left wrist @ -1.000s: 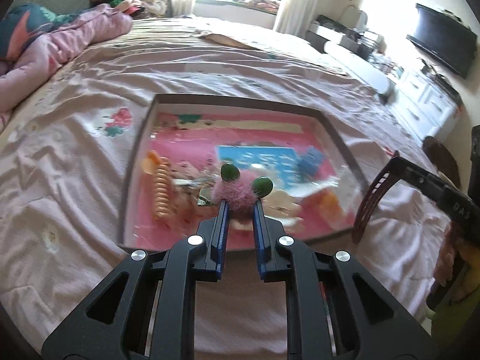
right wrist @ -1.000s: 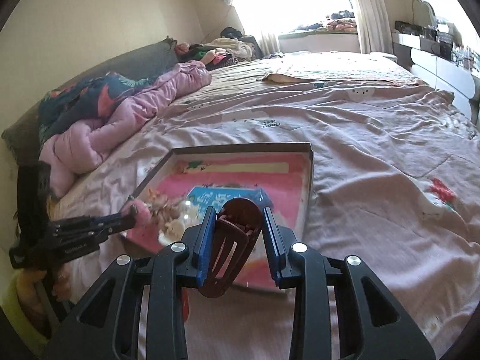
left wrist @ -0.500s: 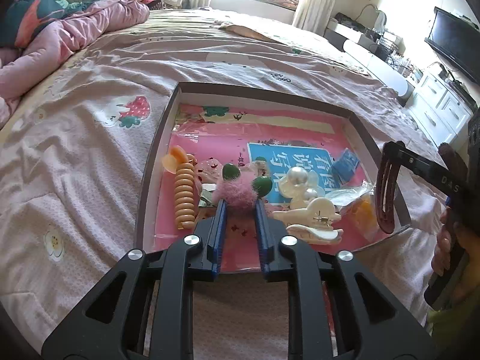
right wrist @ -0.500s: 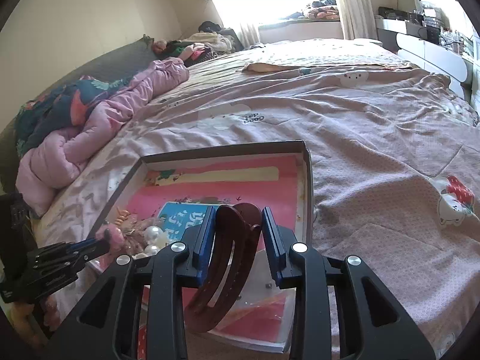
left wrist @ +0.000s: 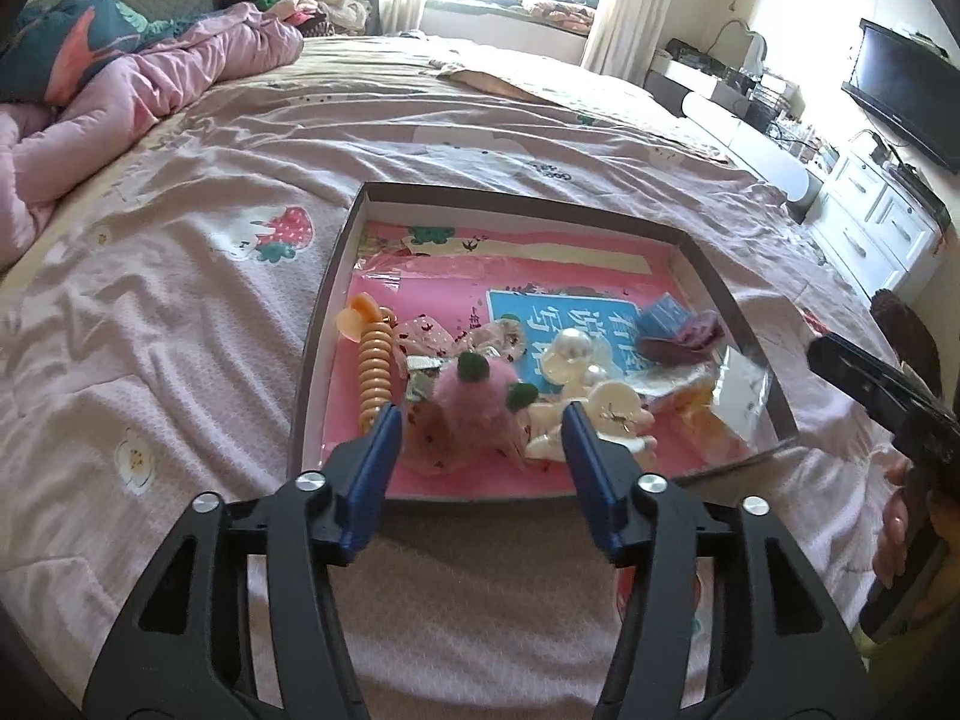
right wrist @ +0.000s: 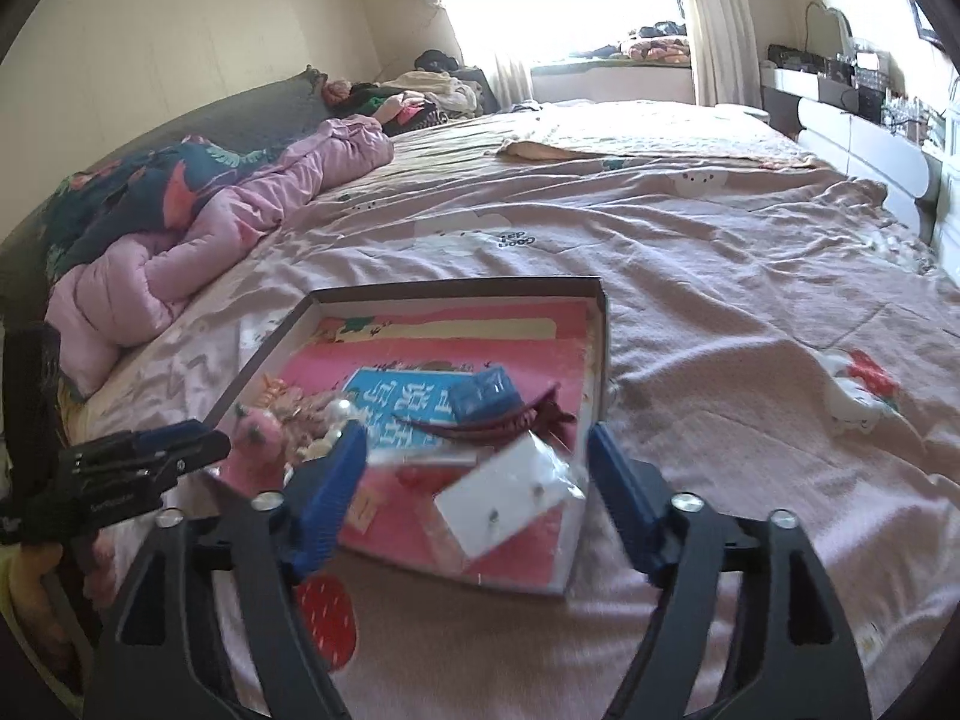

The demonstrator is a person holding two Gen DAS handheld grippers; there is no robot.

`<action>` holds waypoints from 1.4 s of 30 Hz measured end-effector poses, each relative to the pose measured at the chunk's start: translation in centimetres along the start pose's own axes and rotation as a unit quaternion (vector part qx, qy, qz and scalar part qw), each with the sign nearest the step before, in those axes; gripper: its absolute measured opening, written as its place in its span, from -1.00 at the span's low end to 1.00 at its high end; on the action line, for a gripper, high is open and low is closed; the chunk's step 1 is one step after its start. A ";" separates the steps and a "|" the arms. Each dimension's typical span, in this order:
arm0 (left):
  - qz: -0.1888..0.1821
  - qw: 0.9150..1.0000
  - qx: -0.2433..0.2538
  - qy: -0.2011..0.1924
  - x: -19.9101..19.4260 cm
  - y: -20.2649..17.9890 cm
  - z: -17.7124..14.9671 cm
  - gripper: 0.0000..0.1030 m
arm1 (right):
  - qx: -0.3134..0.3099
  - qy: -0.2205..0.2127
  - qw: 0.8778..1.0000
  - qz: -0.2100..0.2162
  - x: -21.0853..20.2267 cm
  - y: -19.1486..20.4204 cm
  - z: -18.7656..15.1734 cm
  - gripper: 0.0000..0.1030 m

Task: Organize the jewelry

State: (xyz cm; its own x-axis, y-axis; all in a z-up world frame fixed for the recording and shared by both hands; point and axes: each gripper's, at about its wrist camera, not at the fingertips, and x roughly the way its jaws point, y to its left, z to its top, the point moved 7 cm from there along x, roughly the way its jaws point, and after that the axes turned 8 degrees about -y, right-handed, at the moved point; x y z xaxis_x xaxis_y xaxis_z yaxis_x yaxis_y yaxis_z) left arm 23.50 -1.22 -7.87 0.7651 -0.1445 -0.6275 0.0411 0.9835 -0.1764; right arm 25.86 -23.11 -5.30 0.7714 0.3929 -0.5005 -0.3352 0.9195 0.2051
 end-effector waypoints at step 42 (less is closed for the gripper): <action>-0.008 0.999 0.014 -0.043 -9.3 -2.8 -4.5 0.78 | -0.035 0.004 0.999 0.001 -9.5 4.8 -6.4 0.87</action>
State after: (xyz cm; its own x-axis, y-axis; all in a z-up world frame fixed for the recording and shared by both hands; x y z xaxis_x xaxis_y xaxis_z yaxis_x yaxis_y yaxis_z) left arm 13.33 -3.11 -4.94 0.8164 -0.1523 -0.5570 0.0715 0.9838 -0.1643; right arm 13.52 -22.46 -4.93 0.7668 0.3940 -0.5068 -0.3736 0.9159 0.1468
